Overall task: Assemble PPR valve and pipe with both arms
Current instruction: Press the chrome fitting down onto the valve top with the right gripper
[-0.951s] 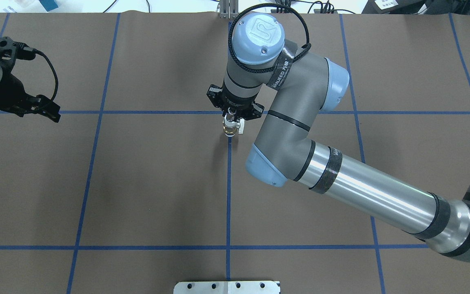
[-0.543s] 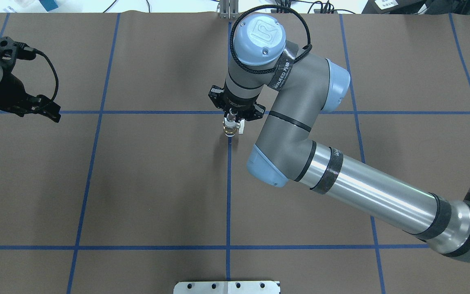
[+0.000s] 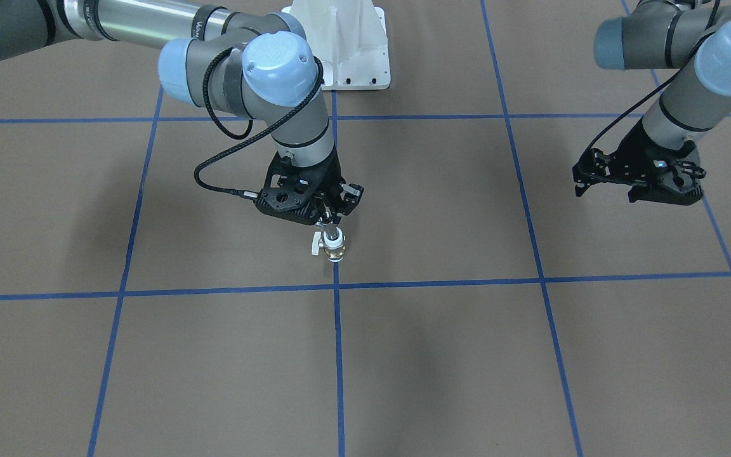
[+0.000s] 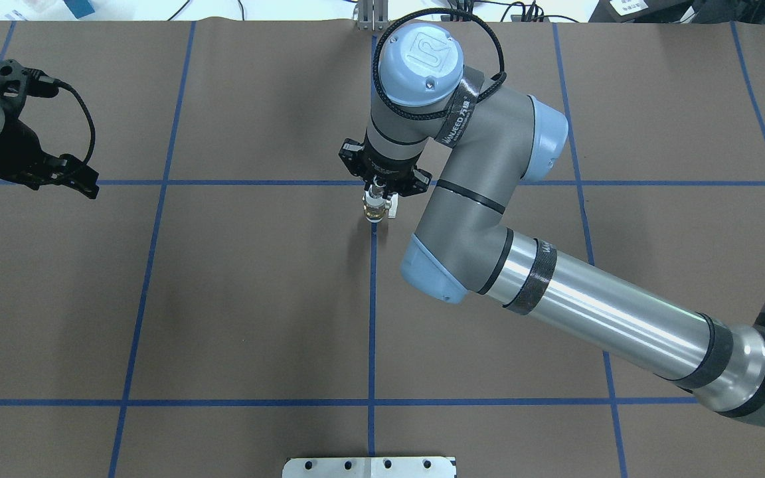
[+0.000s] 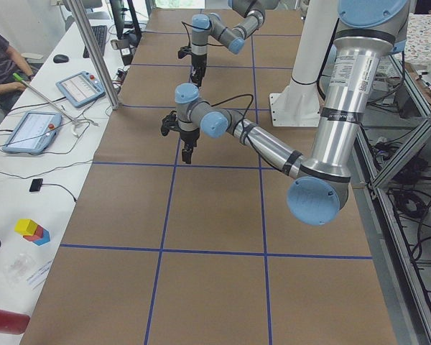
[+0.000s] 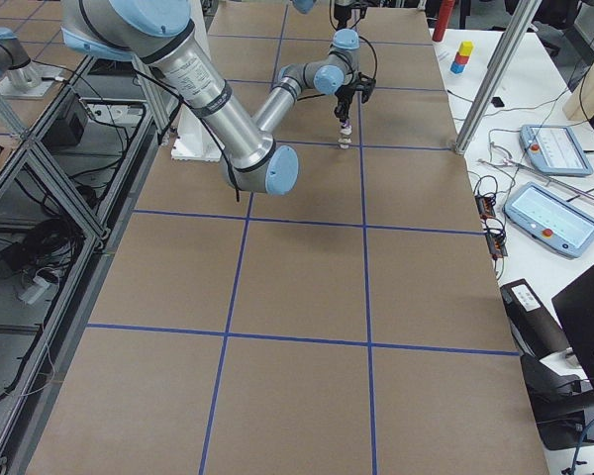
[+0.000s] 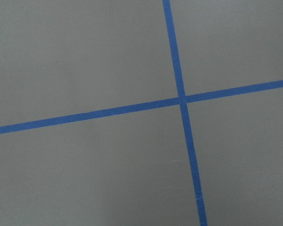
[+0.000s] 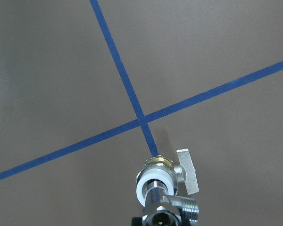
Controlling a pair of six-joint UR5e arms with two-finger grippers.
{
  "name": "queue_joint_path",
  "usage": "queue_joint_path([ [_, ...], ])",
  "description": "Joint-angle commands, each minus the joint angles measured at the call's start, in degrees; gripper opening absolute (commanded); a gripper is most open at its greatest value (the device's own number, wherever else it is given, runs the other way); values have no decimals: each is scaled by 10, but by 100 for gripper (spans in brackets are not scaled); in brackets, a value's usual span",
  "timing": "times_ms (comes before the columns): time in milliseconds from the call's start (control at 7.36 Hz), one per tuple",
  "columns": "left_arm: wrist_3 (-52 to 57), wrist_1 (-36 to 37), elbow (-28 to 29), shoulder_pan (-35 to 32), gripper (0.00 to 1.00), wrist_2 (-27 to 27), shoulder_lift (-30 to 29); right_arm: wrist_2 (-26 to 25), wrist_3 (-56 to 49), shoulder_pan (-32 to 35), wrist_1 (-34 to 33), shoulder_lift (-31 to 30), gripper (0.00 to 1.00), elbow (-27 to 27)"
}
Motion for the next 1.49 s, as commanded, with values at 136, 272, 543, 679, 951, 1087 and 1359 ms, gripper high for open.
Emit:
queue_joint_path([
  [136,0,0,0,0,99,0,1,0,0,-1,1,2,0,-7],
  [272,0,0,0,0,99,0,2,0,0,-1,2,4,0,-9],
  [543,0,0,0,0,99,1,2,-1,0,-1,3,5,0,-12],
  [679,0,0,0,0,99,0,2,0,0,-1,3,11,0,-20],
  [951,0,0,0,0,99,0,2,-1,-1,-1,4,13,0,-27],
  [1087,0,0,0,0,99,0,2,-1,-2,-2,4,13,0,-30],
  [1359,0,0,0,0,99,0,2,-1,-4,-3,4,13,0,-35],
])
